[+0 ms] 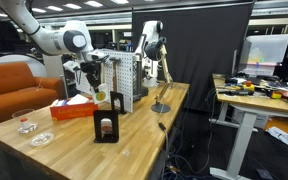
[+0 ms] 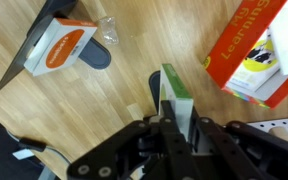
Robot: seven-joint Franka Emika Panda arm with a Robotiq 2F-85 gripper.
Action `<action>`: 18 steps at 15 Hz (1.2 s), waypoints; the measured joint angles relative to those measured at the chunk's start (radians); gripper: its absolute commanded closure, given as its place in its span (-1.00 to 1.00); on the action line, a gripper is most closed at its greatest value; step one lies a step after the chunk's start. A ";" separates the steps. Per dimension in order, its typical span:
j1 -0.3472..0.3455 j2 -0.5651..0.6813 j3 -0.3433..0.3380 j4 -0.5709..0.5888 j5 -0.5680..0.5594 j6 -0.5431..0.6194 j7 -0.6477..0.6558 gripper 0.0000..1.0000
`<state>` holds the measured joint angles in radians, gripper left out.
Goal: Pick up the green and white book from the table and place it in the box
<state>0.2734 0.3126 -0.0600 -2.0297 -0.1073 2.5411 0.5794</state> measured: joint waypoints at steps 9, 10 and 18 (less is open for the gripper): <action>0.080 0.004 0.098 0.013 -0.243 0.003 -0.063 0.93; 0.086 0.021 0.103 0.030 -0.256 0.003 -0.076 0.93; 0.134 0.123 0.108 0.183 -0.308 0.003 -0.167 0.93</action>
<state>0.4079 0.4357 0.0482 -1.8469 -0.4149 2.5440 0.4123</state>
